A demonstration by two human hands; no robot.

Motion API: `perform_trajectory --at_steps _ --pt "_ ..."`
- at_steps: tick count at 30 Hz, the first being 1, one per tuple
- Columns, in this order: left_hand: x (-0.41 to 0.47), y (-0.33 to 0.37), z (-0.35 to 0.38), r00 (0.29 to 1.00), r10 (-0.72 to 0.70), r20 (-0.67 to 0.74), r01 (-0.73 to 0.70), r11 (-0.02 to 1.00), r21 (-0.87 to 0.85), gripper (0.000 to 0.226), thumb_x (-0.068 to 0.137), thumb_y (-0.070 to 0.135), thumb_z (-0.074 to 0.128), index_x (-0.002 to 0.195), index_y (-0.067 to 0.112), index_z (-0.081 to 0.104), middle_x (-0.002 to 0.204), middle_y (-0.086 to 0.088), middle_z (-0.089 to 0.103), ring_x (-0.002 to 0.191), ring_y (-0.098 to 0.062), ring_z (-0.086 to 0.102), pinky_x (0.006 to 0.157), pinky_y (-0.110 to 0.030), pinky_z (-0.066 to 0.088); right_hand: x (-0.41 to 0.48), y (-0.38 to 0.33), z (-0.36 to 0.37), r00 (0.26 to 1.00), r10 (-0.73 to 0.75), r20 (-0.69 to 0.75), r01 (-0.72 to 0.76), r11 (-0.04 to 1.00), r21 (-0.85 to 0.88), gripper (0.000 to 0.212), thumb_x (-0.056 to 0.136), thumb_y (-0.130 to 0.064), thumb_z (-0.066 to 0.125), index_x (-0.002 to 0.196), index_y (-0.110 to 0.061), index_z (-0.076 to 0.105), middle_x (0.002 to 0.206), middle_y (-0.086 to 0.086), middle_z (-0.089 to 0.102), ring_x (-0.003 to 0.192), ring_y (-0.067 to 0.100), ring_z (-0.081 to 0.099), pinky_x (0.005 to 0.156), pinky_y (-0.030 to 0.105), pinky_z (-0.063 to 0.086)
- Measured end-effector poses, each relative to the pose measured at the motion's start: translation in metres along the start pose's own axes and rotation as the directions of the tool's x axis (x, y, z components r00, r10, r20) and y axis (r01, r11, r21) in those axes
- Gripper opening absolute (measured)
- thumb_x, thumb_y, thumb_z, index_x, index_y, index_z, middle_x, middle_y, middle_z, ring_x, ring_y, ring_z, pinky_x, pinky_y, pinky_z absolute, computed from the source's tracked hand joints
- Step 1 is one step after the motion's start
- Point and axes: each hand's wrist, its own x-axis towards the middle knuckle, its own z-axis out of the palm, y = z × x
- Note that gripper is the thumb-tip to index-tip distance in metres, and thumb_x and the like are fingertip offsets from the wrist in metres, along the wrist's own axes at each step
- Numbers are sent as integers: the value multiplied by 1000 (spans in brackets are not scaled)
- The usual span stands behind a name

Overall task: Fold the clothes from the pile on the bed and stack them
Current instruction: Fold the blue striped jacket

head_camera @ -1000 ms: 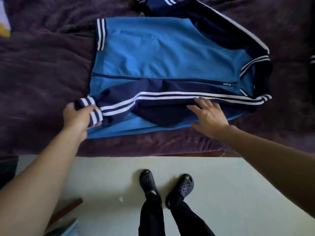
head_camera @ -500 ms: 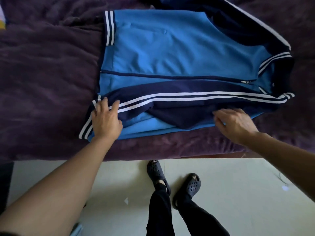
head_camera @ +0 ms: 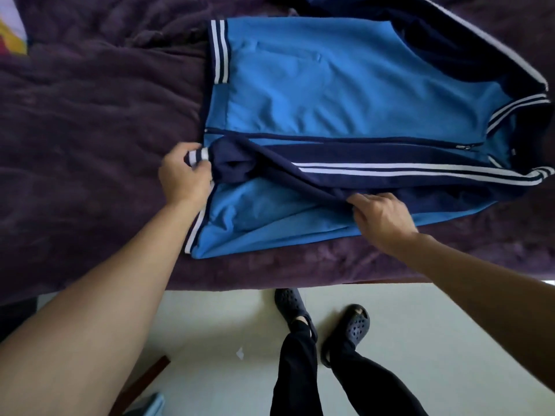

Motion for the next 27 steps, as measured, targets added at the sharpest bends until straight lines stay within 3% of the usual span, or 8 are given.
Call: perform_trajectory --at_steps 3,7,10,13,16,22,24,27 --pt "0 1 -22 992 -115 -54 106 982 -155 22 79 14 57 98 14 68 100 -3 66 93 -19 63 83 -29 51 -23 18 -30 989 -148 22 149 988 -51 20 81 -16 49 86 -9 67 71 7 67 62 36 60 59 36 48" --pt "-18 -20 -37 888 -325 324 177 893 414 28 81 11 54 105 18 67 110 -8 65 102 -31 58 87 -40 50 -36 17 -36 859 -75 507 155 981 -116 23 90 -36 52 92 -23 70 95 -2 70 88 30 65 72 34 43" --pt "-36 -18 -32 985 25 171 -117 827 550 40 79 6 54 117 14 62 127 -17 51 115 -39 46 94 -50 43 -21 7 -28 970 -87 228 102 993 -54 37 93 -47 44 93 -23 72 100 0 71 91 28 66 70 32 48" --pt "-71 -9 4 761 547 348 -648 644 406 45 85 14 53 130 14 57 140 -21 45 128 -41 42 100 -51 37 3 2 -9 991 -74 114 81 994 -67 40 94 -38 53 130 -21 59 141 8 53 130 27 49 95 44 44" --pt "-86 -32 34 675 292 678 -710 506 489 56 100 42 35 152 27 19 160 -15 10 147 -34 10 117 -49 14 15 26 19 941 57 334 31 967 -253 58 97 -51 38 150 -33 26 161 2 15 148 23 12 112 52 21" --pt "-69 -54 46 659 124 742 -700 461 545 74 92 63 24 152 29 -4 160 -15 -4 147 -36 -3 119 -48 2 17 95 11 832 383 402 -227 895 -385 66 97 -51 35 153 -32 6 162 2 2 149 23 1 113 59 15" --pt "-83 -41 38 609 223 761 -750 475 461 80 87 67 34 153 29 10 160 -14 6 147 -36 4 118 -52 6 10 82 -3 912 322 256 -235 919 -317 73 90 -45 54 152 -25 21 160 9 14 147 27 12 111 56 20" --pt "-104 -41 23 491 279 826 -851 358 384 92 71 59 56 151 30 22 159 -12 17 146 -35 13 114 -61 13 -21 58 -17 985 -39 169 67 984 -164 84 66 -32 72 144 -18 43 154 12 32 143 30 29 109 54 30"
